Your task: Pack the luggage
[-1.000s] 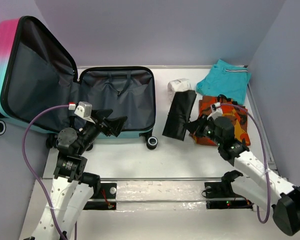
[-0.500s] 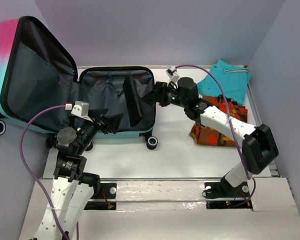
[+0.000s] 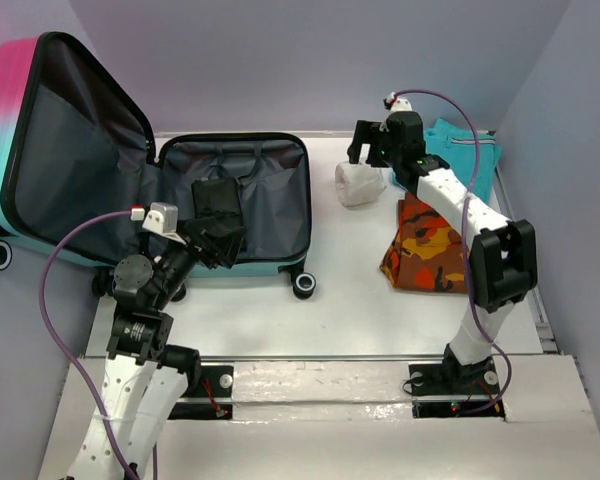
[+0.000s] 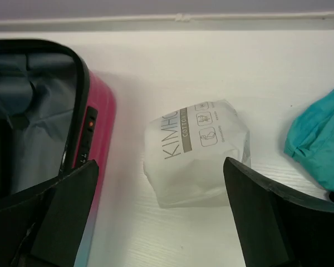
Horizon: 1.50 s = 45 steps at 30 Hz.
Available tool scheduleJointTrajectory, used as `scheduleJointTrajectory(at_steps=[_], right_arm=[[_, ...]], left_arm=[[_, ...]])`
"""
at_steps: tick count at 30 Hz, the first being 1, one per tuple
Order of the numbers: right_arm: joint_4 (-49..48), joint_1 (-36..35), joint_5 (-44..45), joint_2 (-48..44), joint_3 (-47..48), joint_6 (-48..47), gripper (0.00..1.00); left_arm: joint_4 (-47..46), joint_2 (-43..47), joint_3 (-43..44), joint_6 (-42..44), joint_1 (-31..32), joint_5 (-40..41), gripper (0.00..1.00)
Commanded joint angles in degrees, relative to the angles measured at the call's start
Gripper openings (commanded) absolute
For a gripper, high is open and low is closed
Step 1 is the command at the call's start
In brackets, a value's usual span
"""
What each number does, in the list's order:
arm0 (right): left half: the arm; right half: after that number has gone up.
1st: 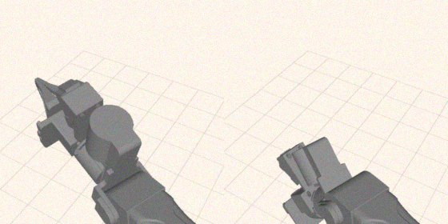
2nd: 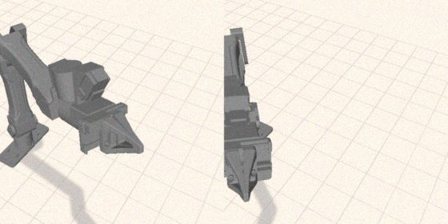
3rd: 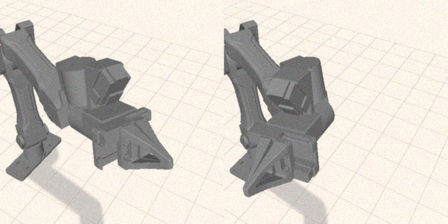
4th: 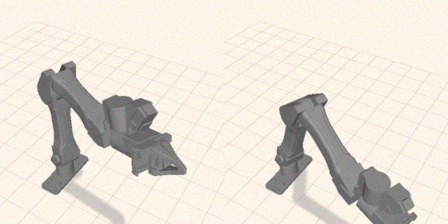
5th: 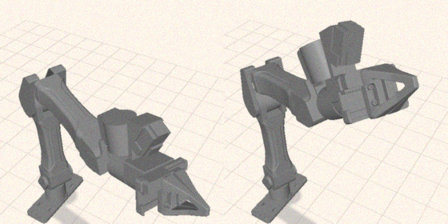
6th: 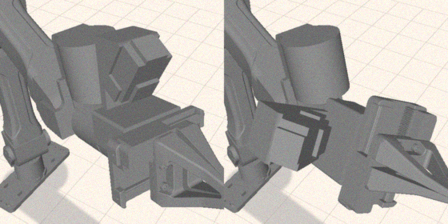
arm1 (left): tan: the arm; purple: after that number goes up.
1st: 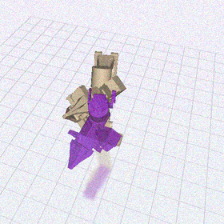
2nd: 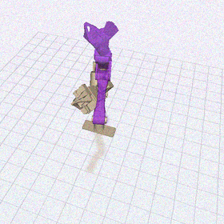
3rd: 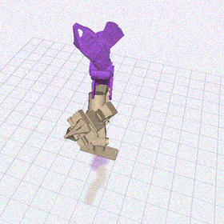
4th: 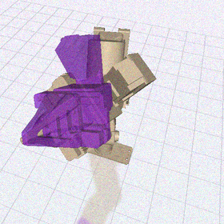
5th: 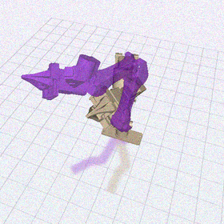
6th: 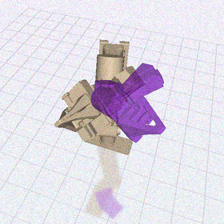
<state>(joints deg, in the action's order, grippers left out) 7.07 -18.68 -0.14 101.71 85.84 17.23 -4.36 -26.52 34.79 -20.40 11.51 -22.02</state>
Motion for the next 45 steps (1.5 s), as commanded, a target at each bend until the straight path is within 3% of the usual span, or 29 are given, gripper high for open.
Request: scheduleJointTrajectory(at_steps=[1, 7, 13, 14, 16, 17, 18, 19, 21, 22, 26, 32, 37, 41, 45], right_arm=[[9.5, 2.1, 1.2, 6.6, 9.0, -9.9, 1.0], [11.1, 7.4, -9.2, 14.0, 13.9, -5.6, 0.99], [9.5, 8.1, -9.1, 17.0, 14.2, -4.1, 0.98], [9.3, 8.1, -9.8, 17.1, 13.9, -3.5, 0.93], [7.0, 8.1, -12.1, 16.4, 11.6, -2.0, 0.74], [5.3, 8.7, -13.0, 16.0, 10.8, -1.2, 0.56], [4.5, 8.7, -14.3, 15.5, 10.0, 0.2, 0.47], [3.0, 8.7, -14.9, 14.2, 8.2, 0.9, 0.31], [1.4, 9.3, -15.2, 12.6, 6.5, 1.9, 0.14], [-0.3, 9.3, -15.2, 10.7, 4.7, 2.4, 0.07], [-5.8, 9.3, -16.9, 2.8, 0.7, 3.2, 0.07], [-10.8, 5.1, -24.0, -6.6, -2.5, 6.6, 0.07], [-11.5, -6.4, -25.0, -5.7, 2.6, 8.8, 0.07], [-9.4, -10.2, -27.5, -0.7, 8.5, 10.4, 1.0], [-9.4, -10.2, -19.4, -6.9, 3.1, 7.7, 1.0]], left_arm=[[-1.7, 0.5, 3.0, 0.8, -0.1, -0.8, 0.99], [-1.8, 0.4, 2.9, 0.8, 0.0, -1.0, 0.99], [-2.2, 0.1, 2.7, 0.5, 0.1, -1.8, 0.99], [-2.2, 0.0, 2.8, 0.6, 0.1, -1.8, 0.99], [-2.3, 0.0, 2.7, 0.5, 0.1, -1.9, 0.99], [-2.3, 0.1, 2.7, 0.5, 0.1, -1.9, 0.99], [-2.3, 0.1, 2.7, 0.5, 0.1, -1.9, 0.99], [-2.4, 0.1, 2.7, 0.5, 0.1, -1.8, 0.99], [-2.4, 0.0, 2.7, 0.5, 0.1, -1.8, 0.99], [-2.5, 0.1, 2.7, 0.4, 0.1, -1.9, 0.99], [-2.6, 0.1, 2.6, 0.4, 0.2, -1.9, 0.99], [-2.6, 0.3, 2.7, 0.2, 0.2, -1.3, 0.99], [-2.5, 0.0, 2.7, -0.1, 0.0, -0.7, 0.99], [-2.3, -0.6, 2.7, -0.3, -0.1, -0.4, 0.99], [-3.0, -1.3, 2.6, -1.3, -0.1, -1.9, 0.99]])
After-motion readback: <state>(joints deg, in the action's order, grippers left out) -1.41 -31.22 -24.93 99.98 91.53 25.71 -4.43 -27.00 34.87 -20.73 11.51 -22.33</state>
